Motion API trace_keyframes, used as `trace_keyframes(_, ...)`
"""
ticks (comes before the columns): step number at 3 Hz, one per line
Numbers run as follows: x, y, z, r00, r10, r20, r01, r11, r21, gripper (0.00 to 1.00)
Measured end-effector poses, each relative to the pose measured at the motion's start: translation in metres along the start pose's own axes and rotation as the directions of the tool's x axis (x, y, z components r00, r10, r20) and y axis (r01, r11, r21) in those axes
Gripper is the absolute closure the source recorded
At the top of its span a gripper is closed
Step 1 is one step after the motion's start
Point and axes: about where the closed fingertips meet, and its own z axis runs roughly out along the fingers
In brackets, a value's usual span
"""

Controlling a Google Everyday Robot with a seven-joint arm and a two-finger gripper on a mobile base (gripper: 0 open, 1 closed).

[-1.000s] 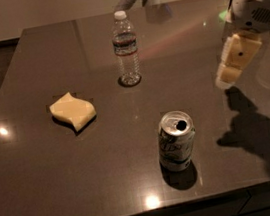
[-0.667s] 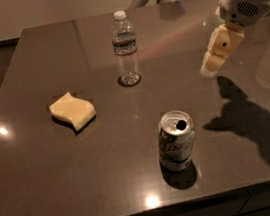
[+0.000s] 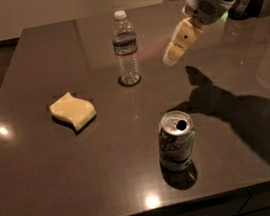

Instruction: Pick water bottle

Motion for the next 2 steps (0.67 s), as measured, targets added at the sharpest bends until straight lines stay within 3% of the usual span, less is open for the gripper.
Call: trace_keyframes(2, -0.054, 0.006, 0.045, 0.997, -0.045, 0.055, 0.047, 0.9980, -0.043, 0.00)
